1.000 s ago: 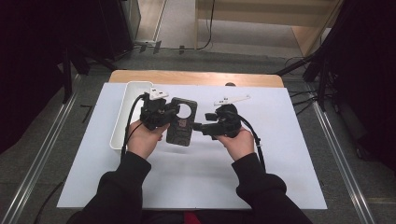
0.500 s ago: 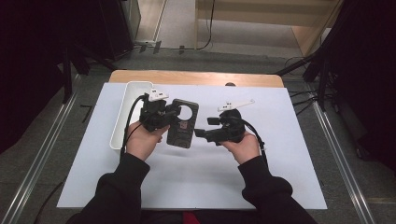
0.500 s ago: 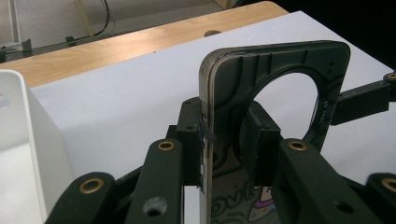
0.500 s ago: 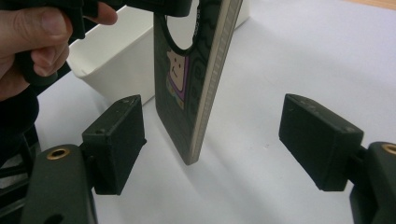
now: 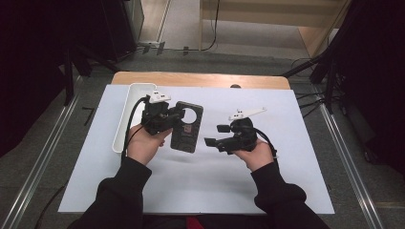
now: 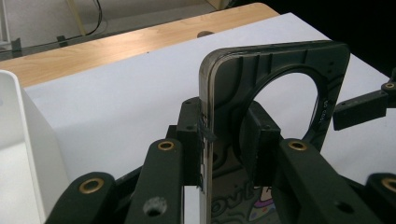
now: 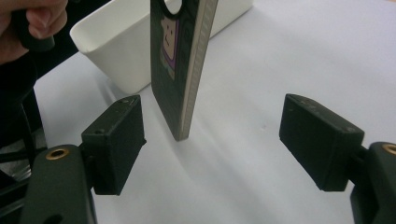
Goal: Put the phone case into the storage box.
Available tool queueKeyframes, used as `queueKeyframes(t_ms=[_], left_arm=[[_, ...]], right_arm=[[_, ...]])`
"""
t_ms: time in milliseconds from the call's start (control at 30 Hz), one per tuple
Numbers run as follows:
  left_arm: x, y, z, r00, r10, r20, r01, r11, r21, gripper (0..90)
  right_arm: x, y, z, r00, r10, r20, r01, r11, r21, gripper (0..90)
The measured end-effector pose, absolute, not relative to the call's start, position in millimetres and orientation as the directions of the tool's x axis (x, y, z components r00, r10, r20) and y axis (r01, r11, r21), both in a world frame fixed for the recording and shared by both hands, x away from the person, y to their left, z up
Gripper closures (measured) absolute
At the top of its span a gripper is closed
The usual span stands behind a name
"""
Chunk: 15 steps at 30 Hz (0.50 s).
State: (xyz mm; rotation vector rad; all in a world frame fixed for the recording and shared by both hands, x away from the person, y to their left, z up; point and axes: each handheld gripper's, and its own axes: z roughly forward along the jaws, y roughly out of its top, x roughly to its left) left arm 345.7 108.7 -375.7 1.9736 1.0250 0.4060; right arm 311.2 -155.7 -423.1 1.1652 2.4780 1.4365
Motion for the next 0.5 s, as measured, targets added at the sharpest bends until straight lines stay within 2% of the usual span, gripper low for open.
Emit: queueKeyframes(t_ms=[500], left_arm=[[345,109,-374,0.615,0.783,-0.097,0.504,-0.295,0.812,71.2]], right_arm=[[291,-177,-431,-0.709,0.634,0.307,0.58,0.278,0.766,21.4]])
